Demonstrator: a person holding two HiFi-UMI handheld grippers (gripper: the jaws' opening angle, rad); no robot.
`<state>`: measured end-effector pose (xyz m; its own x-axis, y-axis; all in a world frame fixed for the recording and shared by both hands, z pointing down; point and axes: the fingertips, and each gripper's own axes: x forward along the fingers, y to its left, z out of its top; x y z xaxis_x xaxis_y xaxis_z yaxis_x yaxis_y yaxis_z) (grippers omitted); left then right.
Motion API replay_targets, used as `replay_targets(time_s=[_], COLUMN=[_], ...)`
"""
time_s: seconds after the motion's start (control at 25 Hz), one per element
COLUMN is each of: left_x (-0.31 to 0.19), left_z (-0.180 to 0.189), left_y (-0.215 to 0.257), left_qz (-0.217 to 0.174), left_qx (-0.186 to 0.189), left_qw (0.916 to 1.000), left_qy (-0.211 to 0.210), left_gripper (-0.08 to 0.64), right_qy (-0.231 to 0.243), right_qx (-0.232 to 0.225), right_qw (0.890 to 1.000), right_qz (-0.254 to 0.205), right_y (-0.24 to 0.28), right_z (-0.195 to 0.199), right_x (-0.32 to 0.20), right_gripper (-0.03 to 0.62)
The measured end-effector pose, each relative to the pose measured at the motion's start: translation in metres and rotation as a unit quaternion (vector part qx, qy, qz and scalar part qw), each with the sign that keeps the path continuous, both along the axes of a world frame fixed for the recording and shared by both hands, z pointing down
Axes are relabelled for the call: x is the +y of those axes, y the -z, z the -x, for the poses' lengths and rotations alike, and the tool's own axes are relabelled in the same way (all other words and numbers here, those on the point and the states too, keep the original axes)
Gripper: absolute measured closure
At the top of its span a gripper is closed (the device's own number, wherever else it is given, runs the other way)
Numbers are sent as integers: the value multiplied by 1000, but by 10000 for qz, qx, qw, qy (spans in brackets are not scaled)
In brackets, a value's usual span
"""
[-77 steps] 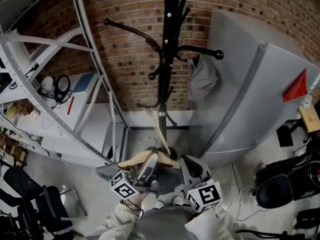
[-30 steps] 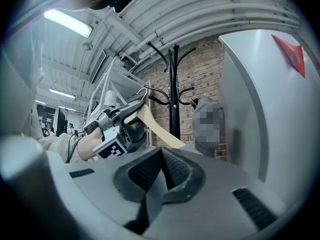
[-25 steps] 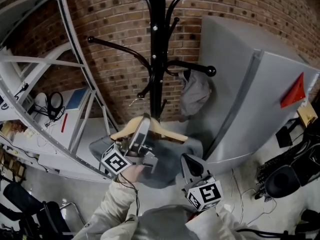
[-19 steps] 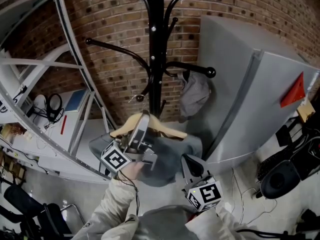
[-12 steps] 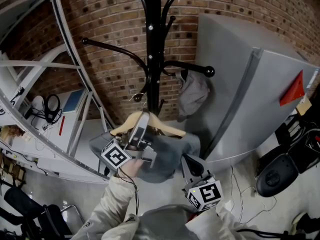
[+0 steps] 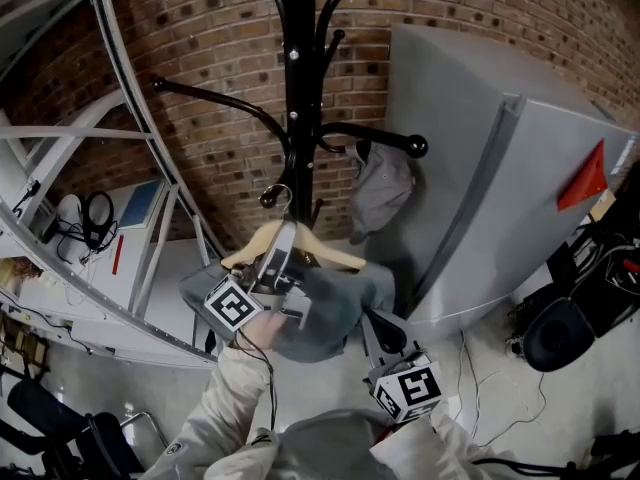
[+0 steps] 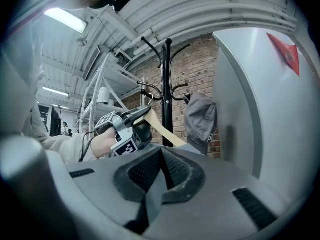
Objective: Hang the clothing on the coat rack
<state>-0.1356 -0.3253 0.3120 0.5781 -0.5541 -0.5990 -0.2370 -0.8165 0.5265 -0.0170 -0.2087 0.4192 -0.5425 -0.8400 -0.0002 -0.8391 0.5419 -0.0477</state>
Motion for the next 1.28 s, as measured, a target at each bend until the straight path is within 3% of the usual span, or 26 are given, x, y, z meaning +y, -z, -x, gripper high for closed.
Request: replay_targets(time_s=[0.44, 1.28], left_x=[-24, -31], left_z=[-6, -9], left_y=[-17, -22], left_qz=[282, 226], left_qx=[276, 457], left_qw=[9992, 9986], left_qy=[-46, 152], left_gripper=[456, 433], right_qy=[-70, -28], right_qx=[15, -79], right_qw=[10000, 9997], right_qz=[70, 239], right_y=[-6, -17], right_z=[-14, -28], right_x=[-8, -10], right_gripper=[569, 569])
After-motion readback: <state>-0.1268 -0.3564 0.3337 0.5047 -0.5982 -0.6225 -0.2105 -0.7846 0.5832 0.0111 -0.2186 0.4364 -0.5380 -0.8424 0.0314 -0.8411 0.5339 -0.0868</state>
